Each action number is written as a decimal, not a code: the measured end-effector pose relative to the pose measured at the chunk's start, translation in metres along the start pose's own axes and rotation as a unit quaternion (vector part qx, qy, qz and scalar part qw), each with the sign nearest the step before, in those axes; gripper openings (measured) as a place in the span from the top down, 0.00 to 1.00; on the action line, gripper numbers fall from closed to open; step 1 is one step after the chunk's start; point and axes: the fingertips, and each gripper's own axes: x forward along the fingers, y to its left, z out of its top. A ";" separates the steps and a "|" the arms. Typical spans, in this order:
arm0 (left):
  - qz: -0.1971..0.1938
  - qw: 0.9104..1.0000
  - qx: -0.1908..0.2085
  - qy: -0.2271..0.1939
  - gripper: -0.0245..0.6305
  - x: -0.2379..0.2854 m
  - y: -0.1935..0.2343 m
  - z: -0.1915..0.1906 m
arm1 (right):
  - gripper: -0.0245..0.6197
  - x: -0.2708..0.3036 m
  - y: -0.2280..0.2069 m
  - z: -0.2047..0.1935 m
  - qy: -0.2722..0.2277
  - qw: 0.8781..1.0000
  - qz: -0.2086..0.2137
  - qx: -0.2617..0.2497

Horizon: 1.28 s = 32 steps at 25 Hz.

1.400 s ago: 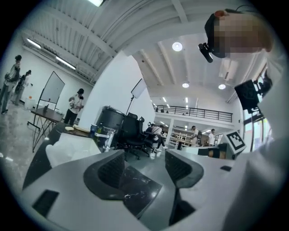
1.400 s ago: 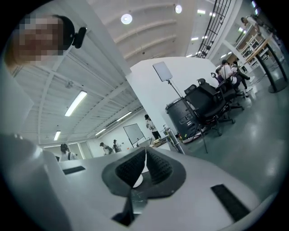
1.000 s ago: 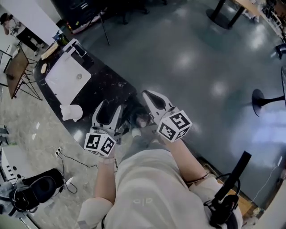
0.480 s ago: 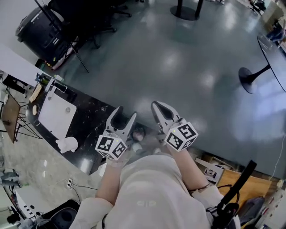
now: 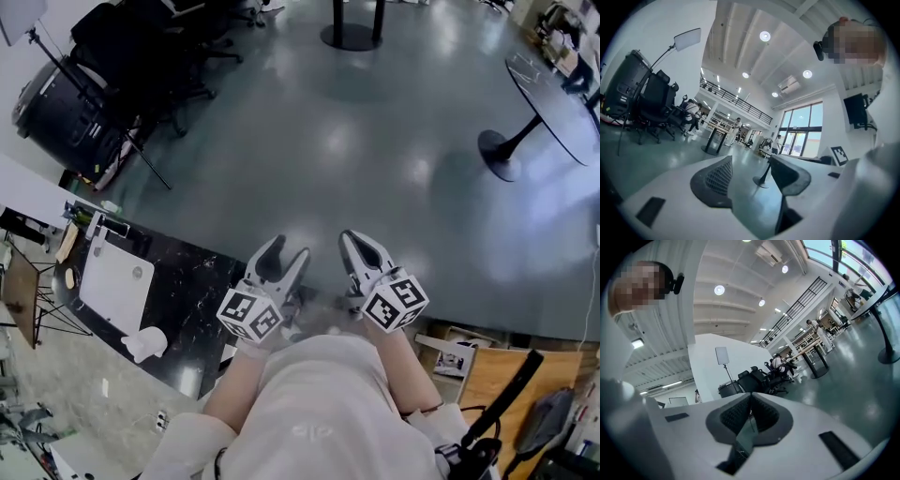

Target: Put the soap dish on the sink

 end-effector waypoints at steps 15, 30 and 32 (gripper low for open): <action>-0.074 0.992 -0.104 0.010 0.92 0.017 -0.011 0.004 | 0.92 -0.006 -0.005 0.007 -0.016 0.999 -0.028 -0.007; -0.077 0.990 -0.114 0.024 0.95 0.017 -0.013 -0.003 | 0.92 -0.003 0.002 0.006 -0.010 1.000 -0.014 -0.002; -0.073 0.990 -0.114 0.024 0.95 0.015 -0.011 -0.003 | 0.92 -0.002 0.003 0.006 -0.010 1.000 -0.013 -0.002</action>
